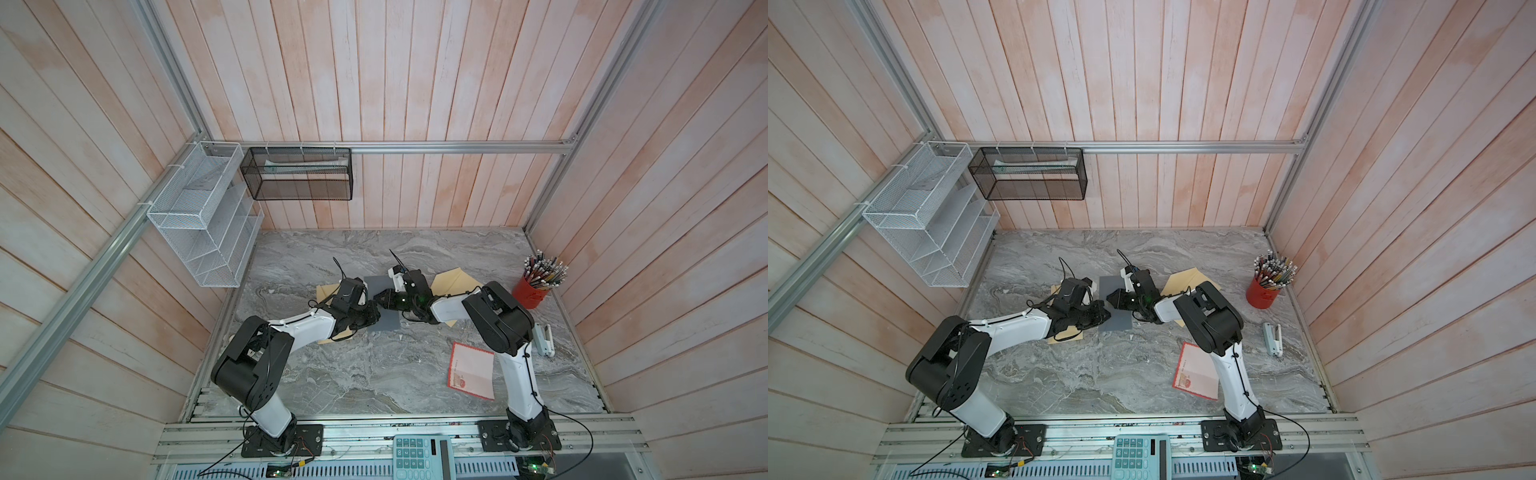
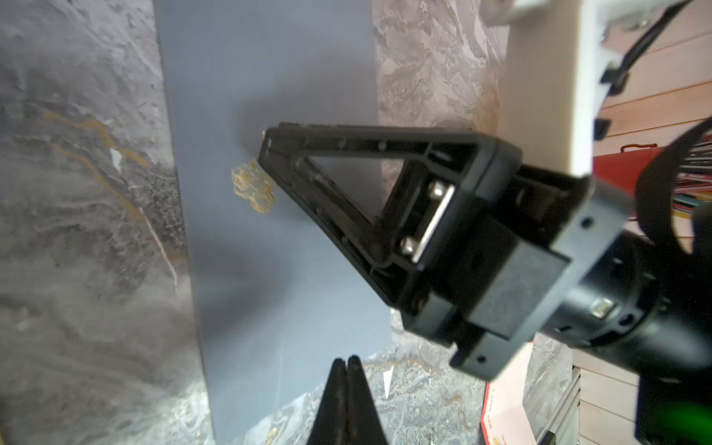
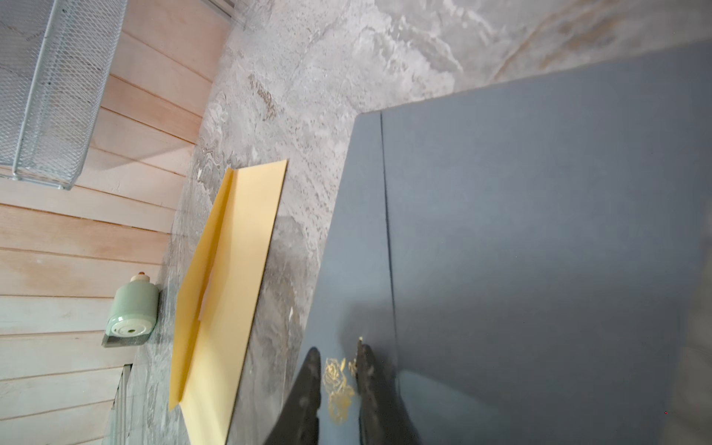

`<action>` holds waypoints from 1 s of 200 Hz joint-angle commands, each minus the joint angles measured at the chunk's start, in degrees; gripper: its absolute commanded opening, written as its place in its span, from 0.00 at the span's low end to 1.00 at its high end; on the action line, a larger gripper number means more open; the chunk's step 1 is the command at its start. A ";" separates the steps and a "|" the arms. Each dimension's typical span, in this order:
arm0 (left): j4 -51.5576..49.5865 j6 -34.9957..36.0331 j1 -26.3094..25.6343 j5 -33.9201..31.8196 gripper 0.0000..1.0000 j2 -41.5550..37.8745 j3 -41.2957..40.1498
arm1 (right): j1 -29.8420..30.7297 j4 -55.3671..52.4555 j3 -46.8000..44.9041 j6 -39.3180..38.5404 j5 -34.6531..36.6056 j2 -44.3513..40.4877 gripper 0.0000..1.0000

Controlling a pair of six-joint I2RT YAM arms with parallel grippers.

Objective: Fold the letter paper in half and place it into the envelope
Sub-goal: Move the envelope to the center of the board.

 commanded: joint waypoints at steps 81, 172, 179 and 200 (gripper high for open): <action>-1.01 1.30 2.93 -1.13 0.26 -12.18 -3.57 | 0.08 -10.35 16.37 -2.99 2.10 6.83 0.24; -0.48 7.42 4.99 -5.80 0.66 -22.06 -5.98 | 0.76 -20.68 -1.17 -15.81 14.01 -25.25 0.70; -0.48 7.85 5.20 -6.27 0.70 -22.53 -5.95 | 1.34 -22.26 -3.90 -16.79 17.15 -28.22 0.76; 0.55 8.99 5.59 -7.27 0.82 -23.95 -6.73 | 2.83 -24.44 -12.75 -17.33 25.15 -37.20 0.98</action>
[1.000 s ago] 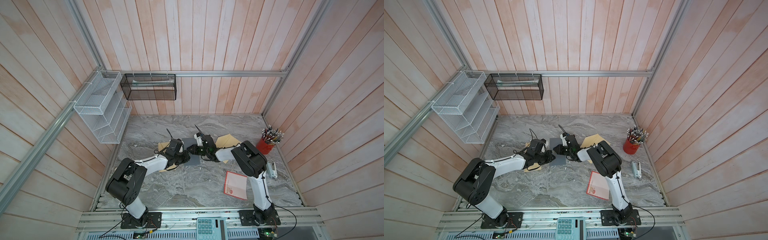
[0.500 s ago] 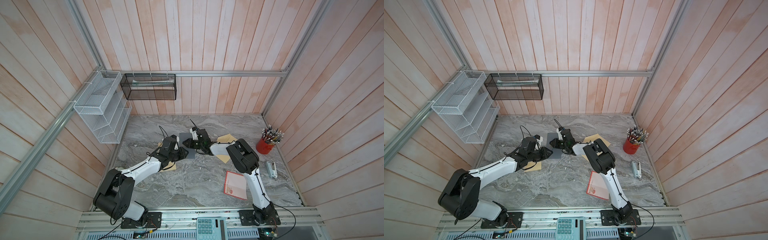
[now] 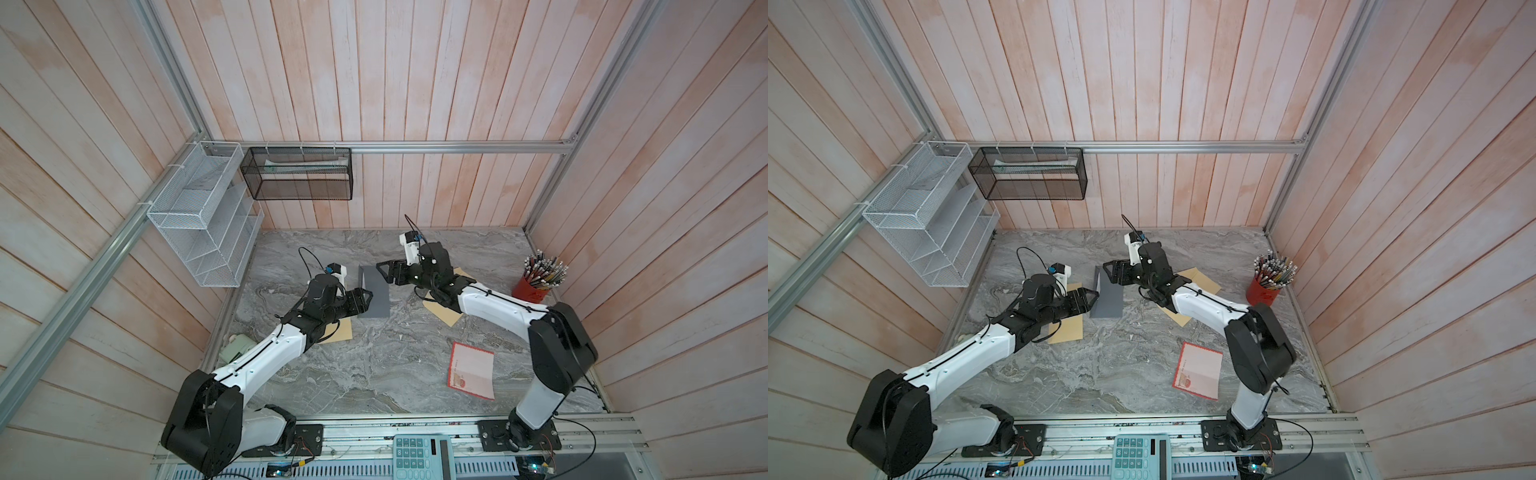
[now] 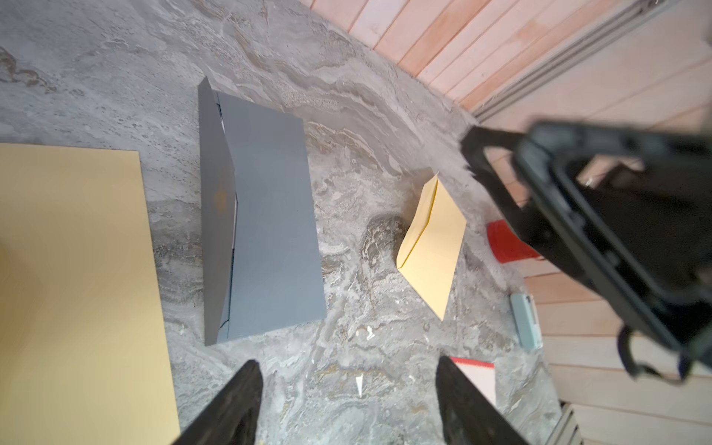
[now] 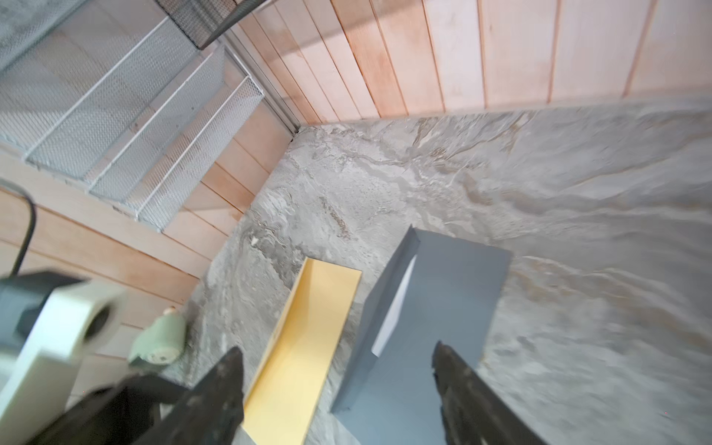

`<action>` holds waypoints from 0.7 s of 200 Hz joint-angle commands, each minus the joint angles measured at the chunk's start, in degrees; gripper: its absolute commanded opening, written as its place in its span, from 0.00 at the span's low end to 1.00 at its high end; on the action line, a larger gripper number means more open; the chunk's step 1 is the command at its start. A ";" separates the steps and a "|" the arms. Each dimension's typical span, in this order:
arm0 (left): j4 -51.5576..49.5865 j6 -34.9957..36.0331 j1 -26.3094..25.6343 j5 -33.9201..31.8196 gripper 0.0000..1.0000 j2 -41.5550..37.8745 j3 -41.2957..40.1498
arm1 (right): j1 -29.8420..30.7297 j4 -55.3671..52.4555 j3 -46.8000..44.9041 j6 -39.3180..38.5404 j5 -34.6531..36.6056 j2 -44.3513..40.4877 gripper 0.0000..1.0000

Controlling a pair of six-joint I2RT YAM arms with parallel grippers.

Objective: Fold the letter paper in half and place it into the envelope
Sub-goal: Move the envelope to the center of the board, then move the letter paper to the center of the board.

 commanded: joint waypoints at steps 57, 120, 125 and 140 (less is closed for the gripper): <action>4.49 2.42 3.10 -0.14 0.89 -3.96 -4.77 | 1.39 -16.61 -28.29 8.37 19.64 -23.75 0.98; 9.10 -3.04 6.91 3.87 1.00 -9.84 -11.37 | -1.99 -35.28 -40.96 20.65 14.81 -39.92 0.98; 8.58 -2.99 6.91 3.55 1.00 -10.04 -11.46 | -2.07 -36.86 -41.31 21.26 14.85 -41.26 0.98; 5.03 -2.40 6.91 2.48 1.00 -10.00 -10.28 | -2.18 -41.91 -42.22 24.71 15.42 -45.22 0.98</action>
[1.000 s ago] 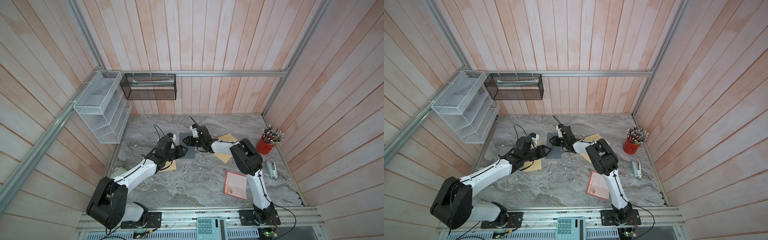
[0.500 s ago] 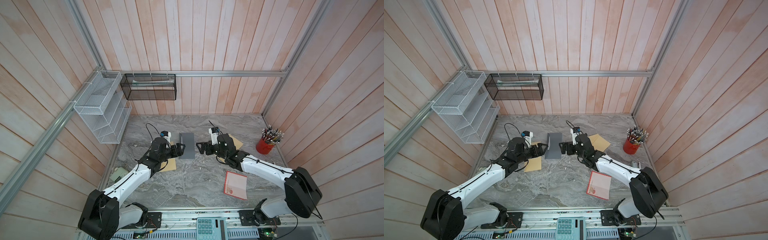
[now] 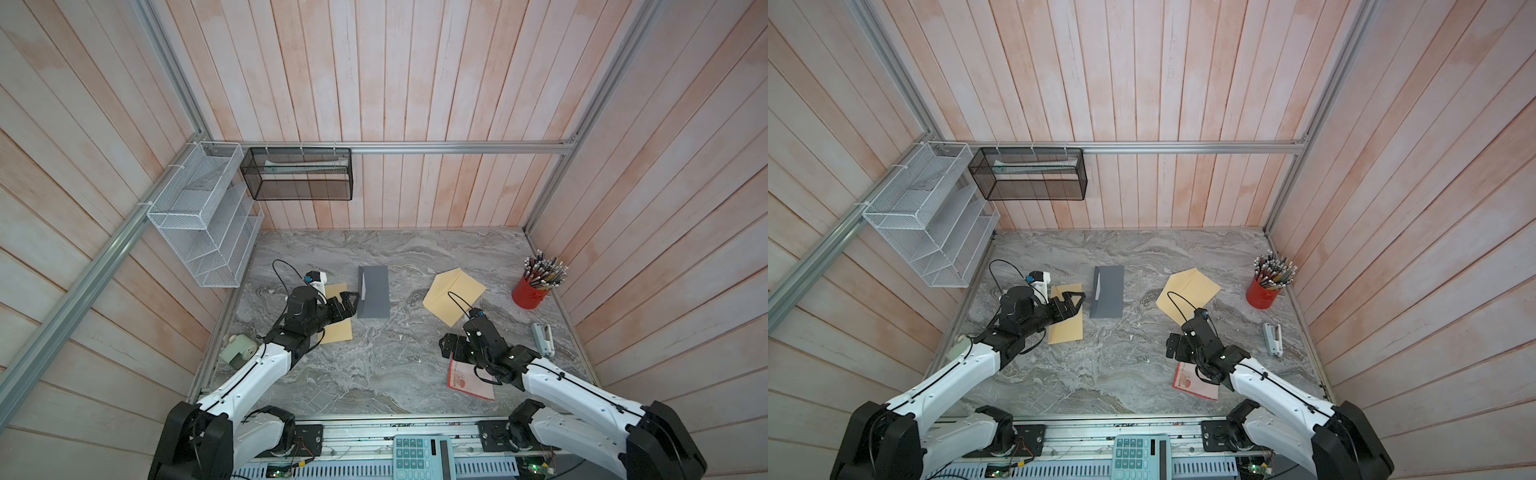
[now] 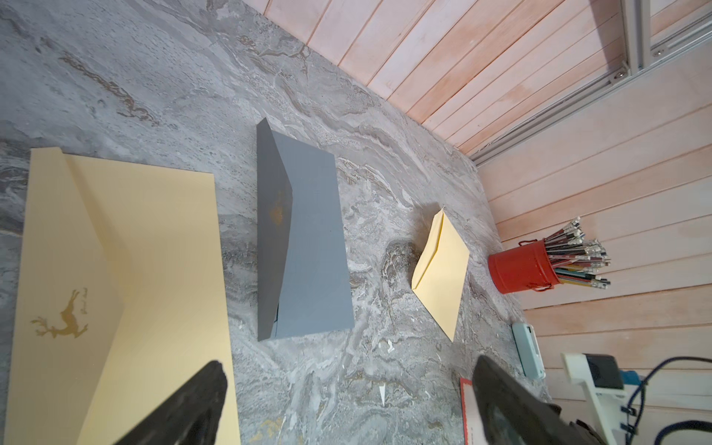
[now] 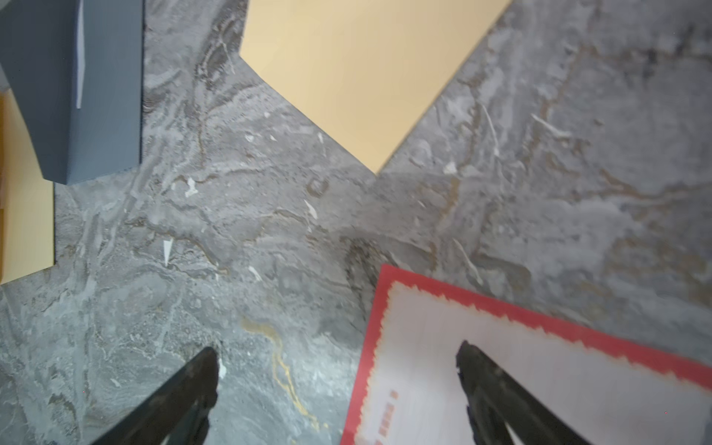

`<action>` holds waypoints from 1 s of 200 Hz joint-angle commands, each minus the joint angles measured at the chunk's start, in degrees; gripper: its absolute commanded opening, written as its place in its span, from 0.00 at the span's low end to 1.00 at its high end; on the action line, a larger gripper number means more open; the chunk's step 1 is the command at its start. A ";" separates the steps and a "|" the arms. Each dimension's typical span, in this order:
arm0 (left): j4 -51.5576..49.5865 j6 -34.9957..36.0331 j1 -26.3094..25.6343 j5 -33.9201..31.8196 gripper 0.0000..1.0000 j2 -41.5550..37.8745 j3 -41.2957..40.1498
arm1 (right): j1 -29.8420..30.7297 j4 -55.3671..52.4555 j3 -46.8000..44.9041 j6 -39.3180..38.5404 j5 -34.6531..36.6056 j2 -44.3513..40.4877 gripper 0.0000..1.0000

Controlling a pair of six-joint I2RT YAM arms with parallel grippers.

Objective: Fold the letter paper in half and place it into the envelope
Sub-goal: Move the letter paper to the center of the board.

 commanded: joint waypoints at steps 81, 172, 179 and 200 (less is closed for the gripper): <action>-1.93 0.83 0.22 3.56 1.00 1.29 0.42 | -1.33 -24.33 -4.09 20.24 2.77 -15.46 0.98; -0.55 1.18 0.18 6.57 1.00 1.90 0.03 | -1.47 -27.39 2.49 15.75 7.02 -8.22 0.98; -0.28 1.11 0.22 6.80 1.00 1.97 0.01 | -1.47 -27.64 3.33 15.63 7.41 -7.44 0.98; 0.14 1.00 0.22 7.27 1.00 2.39 0.06 | -1.47 -27.79 3.89 15.96 6.93 -6.31 0.98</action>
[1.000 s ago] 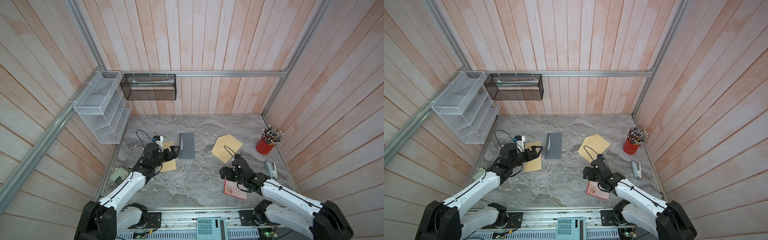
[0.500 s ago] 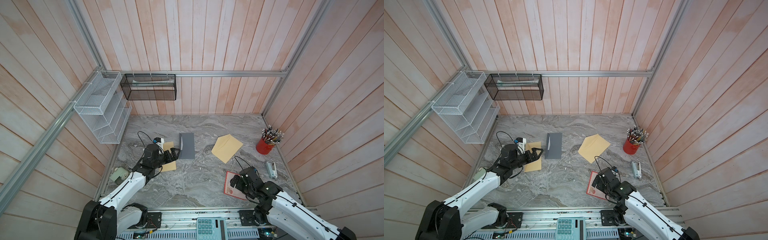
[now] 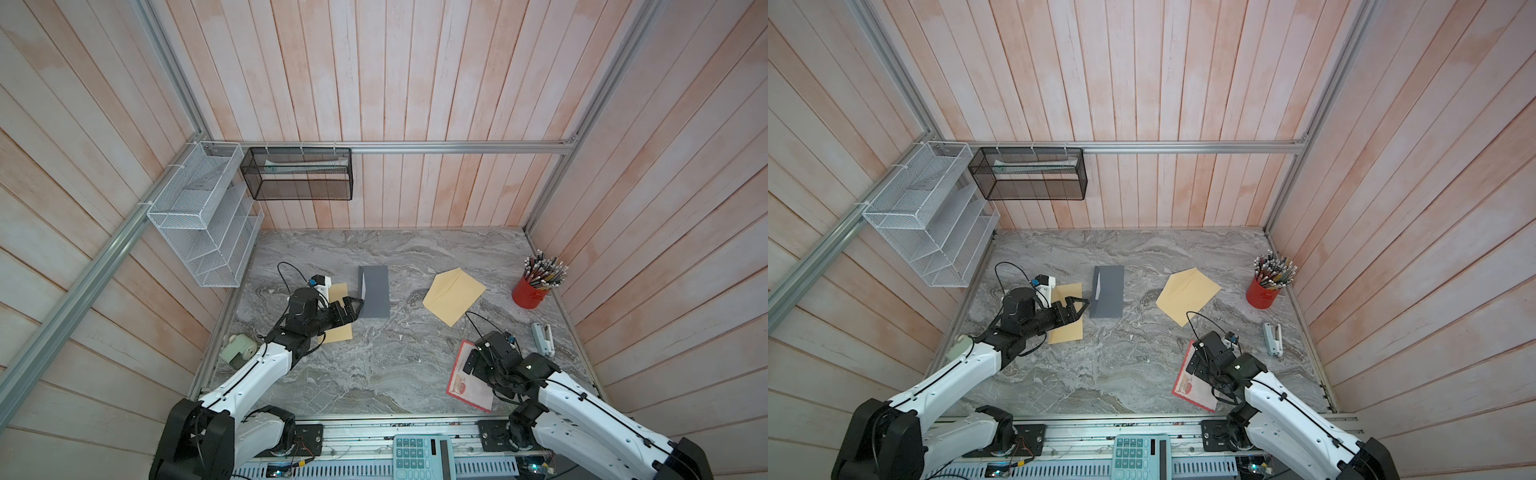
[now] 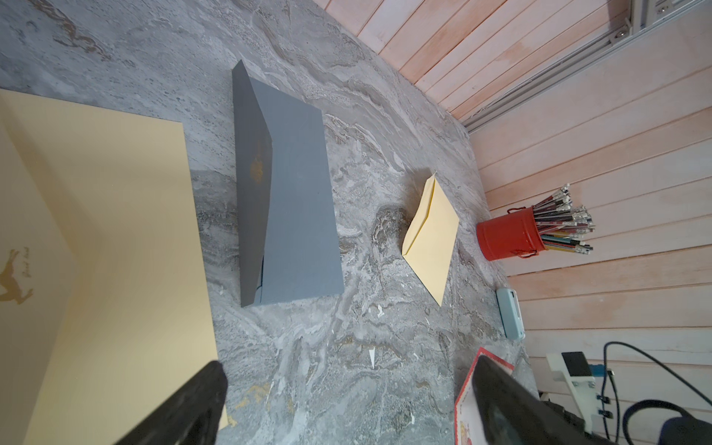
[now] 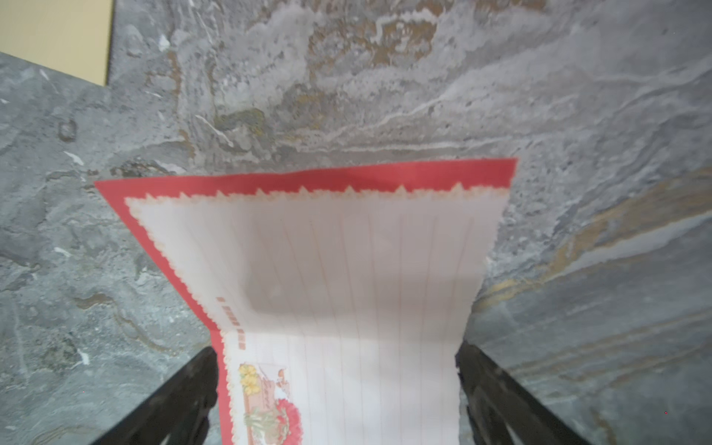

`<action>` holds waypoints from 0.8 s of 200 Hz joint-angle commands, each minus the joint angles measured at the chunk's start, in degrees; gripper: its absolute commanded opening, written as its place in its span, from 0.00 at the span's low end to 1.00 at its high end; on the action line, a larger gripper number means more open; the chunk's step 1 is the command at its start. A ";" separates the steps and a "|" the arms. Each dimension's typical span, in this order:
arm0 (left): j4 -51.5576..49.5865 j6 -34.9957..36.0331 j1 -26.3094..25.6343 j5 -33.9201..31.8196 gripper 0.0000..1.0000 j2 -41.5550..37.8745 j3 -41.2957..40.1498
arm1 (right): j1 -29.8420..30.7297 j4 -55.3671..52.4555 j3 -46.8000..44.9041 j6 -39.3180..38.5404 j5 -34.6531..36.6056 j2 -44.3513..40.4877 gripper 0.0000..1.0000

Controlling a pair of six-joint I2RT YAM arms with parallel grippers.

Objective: Fold the letter paper in half and place it into the envelope
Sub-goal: Move the letter paper to the center of the board.

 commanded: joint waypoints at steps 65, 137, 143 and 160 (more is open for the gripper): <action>4.40 0.10 0.22 4.08 0.99 2.47 -0.51 | -0.26 -3.98 -3.50 6.55 -3.14 -4.57 0.98; 6.02 -0.42 0.16 5.83 0.99 3.53 -0.71 | -0.27 4.15 -7.04 7.29 -9.47 -2.37 0.98; 6.03 -0.42 0.22 5.84 0.99 3.54 -0.69 | -0.26 5.55 -7.25 6.99 -10.06 -1.70 0.98; 5.97 -0.42 0.18 5.84 0.99 3.51 -0.72 | -0.20 10.13 -7.19 6.28 -12.17 0.89 0.98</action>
